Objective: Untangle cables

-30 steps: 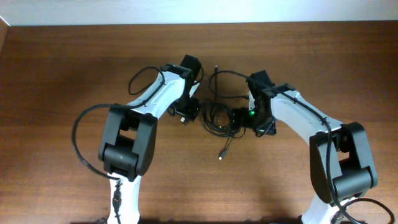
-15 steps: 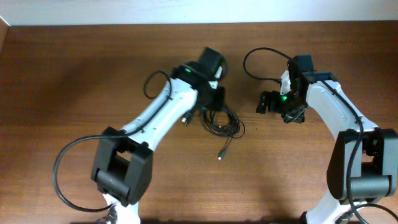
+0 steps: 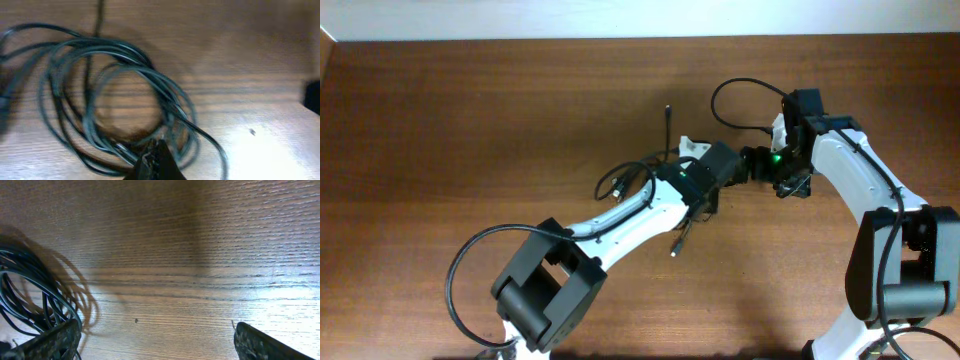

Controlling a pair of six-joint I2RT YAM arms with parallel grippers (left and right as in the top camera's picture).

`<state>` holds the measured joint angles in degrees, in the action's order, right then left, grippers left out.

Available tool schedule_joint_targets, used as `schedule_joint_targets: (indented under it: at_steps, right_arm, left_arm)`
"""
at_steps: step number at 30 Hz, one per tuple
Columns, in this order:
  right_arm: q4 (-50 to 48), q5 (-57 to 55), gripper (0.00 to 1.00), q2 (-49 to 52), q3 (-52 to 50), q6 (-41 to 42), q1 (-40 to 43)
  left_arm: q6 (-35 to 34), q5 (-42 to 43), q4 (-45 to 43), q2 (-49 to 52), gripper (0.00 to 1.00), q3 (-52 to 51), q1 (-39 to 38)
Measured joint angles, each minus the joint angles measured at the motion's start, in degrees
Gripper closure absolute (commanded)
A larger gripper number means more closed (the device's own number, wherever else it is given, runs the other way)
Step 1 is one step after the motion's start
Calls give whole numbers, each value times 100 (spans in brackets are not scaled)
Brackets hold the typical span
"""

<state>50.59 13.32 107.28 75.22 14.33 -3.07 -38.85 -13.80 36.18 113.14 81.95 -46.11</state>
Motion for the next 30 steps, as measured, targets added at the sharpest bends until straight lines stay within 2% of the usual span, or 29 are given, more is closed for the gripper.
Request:
schedule_joint_targets:
  at_steps: [6, 8, 10, 13, 15, 17, 21, 22, 23, 26, 27, 28, 30]
  right_arm:
    - [0, 0, 2, 0, 0, 2, 0]
    - [0, 0, 2, 0, 0, -2, 0]
    - [0, 0, 2, 0, 0, 0, 0]
    - [-2, 0, 2, 0, 0, 0, 0]
    - [0, 0, 2, 0, 0, -2, 0]
    - [0, 0, 1, 0, 0, 2, 0]
    - [2, 0, 2, 0, 0, 0, 0]
    - [-2, -2, 2, 0, 0, 0, 0]
    - [0, 0, 2, 0, 0, -2, 0]
    - [2, 0, 2, 0, 0, 2, 0]
    - [-2, 0, 2, 0, 0, 2, 0]
    - [0, -2, 2, 0, 0, 0, 0]
    - [-2, -2, 2, 0, 0, -2, 0]
  left_arm:
    - [-11, 168, 334, 0, 100, -249, 610]
    - [-24, 267, 339, 0, 82, -411, 621]
    - [-48, 308, 133, 0, 81, -498, 616]
    - [-70, 461, -223, 0, 89, -693, 616]
    - [-87, 570, -210, 0, 100, -767, 616]
    - [72, 586, -181, 0, 100, -772, 612]
    - [826, 249, 328, 0, 100, -774, 785]
    - [1029, 74, 564, 0, 98, -782, 933]
    - [1147, -48, 675, 0, 83, -787, 1080]
    - [1386, -214, 994, 0, 80, -728, 1598]
    - [1410, -66, 1204, 2, 76, -603, 1722]
    - [1434, 212, 1329, 2, 65, -374, 1867]
    - [1467, 837, 1327, 2, 66, 35, 2000]
